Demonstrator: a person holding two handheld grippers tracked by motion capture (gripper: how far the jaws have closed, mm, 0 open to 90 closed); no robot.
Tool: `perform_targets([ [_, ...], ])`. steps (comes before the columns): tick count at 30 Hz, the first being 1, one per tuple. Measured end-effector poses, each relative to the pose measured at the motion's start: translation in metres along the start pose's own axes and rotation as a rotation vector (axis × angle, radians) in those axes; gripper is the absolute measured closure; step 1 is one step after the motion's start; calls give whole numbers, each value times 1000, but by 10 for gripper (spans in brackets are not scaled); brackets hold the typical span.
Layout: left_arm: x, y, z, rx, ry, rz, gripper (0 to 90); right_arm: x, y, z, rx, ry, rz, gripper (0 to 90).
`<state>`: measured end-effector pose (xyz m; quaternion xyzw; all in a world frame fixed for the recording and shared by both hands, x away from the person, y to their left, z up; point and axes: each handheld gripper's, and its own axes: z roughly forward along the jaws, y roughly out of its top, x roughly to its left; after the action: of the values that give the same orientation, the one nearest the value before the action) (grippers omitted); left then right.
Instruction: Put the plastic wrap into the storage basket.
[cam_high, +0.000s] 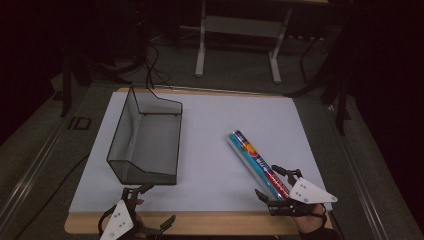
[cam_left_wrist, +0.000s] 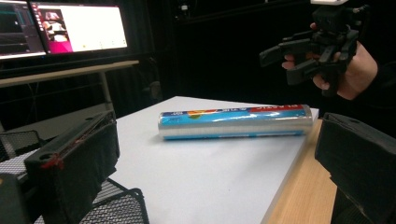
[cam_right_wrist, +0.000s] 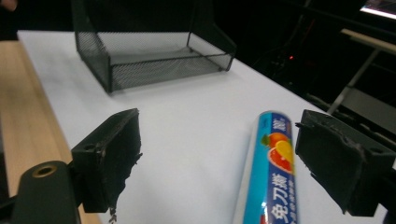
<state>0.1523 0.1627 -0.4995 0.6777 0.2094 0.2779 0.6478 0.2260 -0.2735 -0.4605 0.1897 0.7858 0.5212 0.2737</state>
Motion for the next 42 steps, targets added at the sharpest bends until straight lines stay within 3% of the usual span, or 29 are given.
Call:
perform_targets([
  [5,0,0,-1,-10,2,-1,4,3,3,-1,4,23,-10,146],
  [12,-2,0,1,-2,-10,6,4,0,12,-3,7,104,20,160],
  [15,-1,0,2,0,-11,5,4,1,18,-3,25,105,30,134],
  [22,-2,-1,3,4,-17,4,4,0,28,1,77,50,14,115],
  [23,-2,-1,3,3,-18,1,4,-5,30,4,94,68,46,112],
  [27,-2,-1,4,4,-19,0,4,-13,35,8,121,33,35,107],
  [33,-2,-1,4,4,-20,0,4,-25,44,15,118,8,43,98],
  [36,-2,-1,4,5,-19,2,4,-31,47,19,120,19,67,94],
  [41,-2,-1,4,8,-26,0,4,-45,51,30,175,-3,99,86],
  [42,-2,-1,4,8,-26,0,4,-48,52,32,183,10,105,85],
])
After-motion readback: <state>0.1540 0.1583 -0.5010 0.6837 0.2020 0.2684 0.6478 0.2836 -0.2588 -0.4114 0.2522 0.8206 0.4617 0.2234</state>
